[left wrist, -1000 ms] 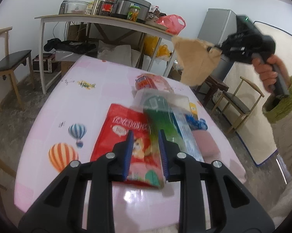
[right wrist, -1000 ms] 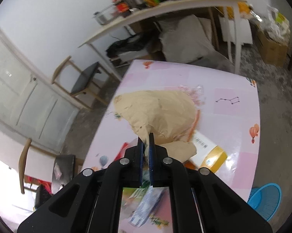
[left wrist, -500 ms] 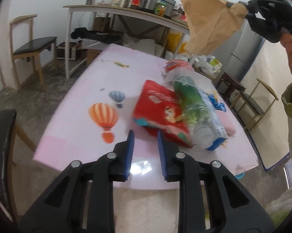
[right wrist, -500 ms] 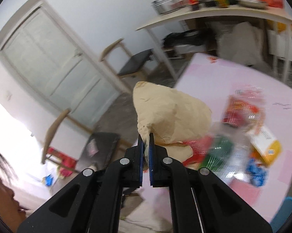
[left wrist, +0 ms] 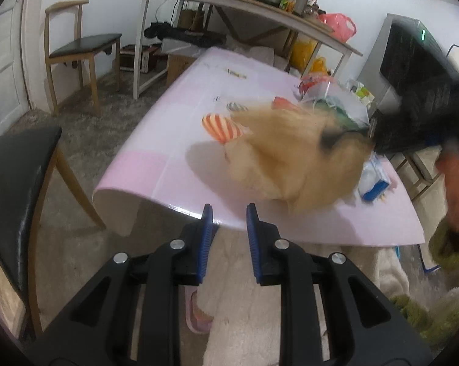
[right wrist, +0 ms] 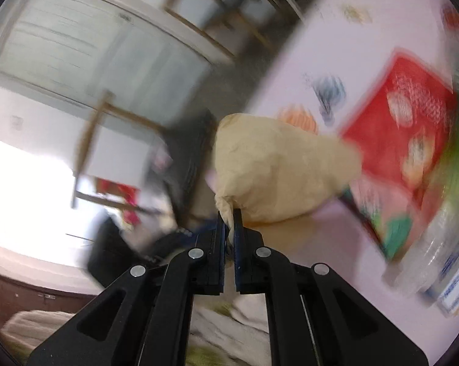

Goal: Collect trash
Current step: 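Lift the brown paper with the right tool toward the left tool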

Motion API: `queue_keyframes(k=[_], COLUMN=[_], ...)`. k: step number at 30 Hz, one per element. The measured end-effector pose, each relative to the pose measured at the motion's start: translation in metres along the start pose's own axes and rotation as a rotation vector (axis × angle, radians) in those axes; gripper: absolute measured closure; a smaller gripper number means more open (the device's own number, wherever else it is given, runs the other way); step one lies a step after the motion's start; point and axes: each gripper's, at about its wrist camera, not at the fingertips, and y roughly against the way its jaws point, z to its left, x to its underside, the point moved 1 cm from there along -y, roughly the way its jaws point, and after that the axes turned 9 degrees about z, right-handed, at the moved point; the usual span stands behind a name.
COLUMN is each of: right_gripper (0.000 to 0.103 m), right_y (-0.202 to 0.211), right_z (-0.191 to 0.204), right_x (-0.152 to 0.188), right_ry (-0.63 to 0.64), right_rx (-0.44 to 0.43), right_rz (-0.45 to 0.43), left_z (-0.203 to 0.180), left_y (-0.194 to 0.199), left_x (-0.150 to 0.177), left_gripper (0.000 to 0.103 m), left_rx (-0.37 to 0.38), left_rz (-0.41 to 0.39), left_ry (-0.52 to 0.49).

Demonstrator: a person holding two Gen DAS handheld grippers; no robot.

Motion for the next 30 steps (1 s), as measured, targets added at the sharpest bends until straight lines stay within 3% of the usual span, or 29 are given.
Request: queue_keyframes(k=[4, 11, 12, 15, 18, 20, 24, 26, 30], right_gripper=[0.098, 0.098, 0.098, 0.097, 0.097, 0.094, 0.070, 0.064, 0.057], right_y=[-0.019, -0.022, -0.022, -0.019, -0.022, -0.020, -0.012, -0.002, 0.019], right_z=[-0.014, -0.027, -0.032, -0.037, -0.039, -0.038, -0.033, -0.031, -0.027], right_x=[0.018, 0.026, 0.027, 0.030, 0.032, 0.035, 0.046, 0.055, 0.070], right_ry=[-0.037, -0.066, -0.071, -0.077, -0.066, -0.050, -0.008, 0.020, 0.049], right_rx=[0.065, 0.079, 0.075, 0.071, 0.081, 0.096, 0.146, 0.182, 0.253], right_rz=[0.043, 0.026, 0.019, 0.004, -0.021, -0.042, -0.084, -0.113, -0.167], left_z=[0.004, -0.010, -0.013, -0.023, -0.026, -0.024, -0.026, -0.030, -0.041], left_y=[0.004, 0.005, -0.002, -0.031, -0.057, -0.064, -0.066, -0.066, -0.065], left_x=[-0.003, -0.029, -0.034, -0.043, -0.043, -0.044, -0.046, -0.046, -0.045], left_gripper=[0.082, 0.082, 0.081, 0.063, 0.060, 0.060, 0.060, 0.059, 0.041], left_rx=[0.028, 0.186, 0.209, 0.240, 0.239, 0.240, 0.235, 0.218, 0.180], left_rz=[-0.012, -0.082, -0.059, 0.034, 0.135, 0.149, 0.154, 0.157, 0.163], left_ry=[0.009, 0.018, 0.010, 0.003, 0.026, 0.039, 0.040, 0.022, -0.046])
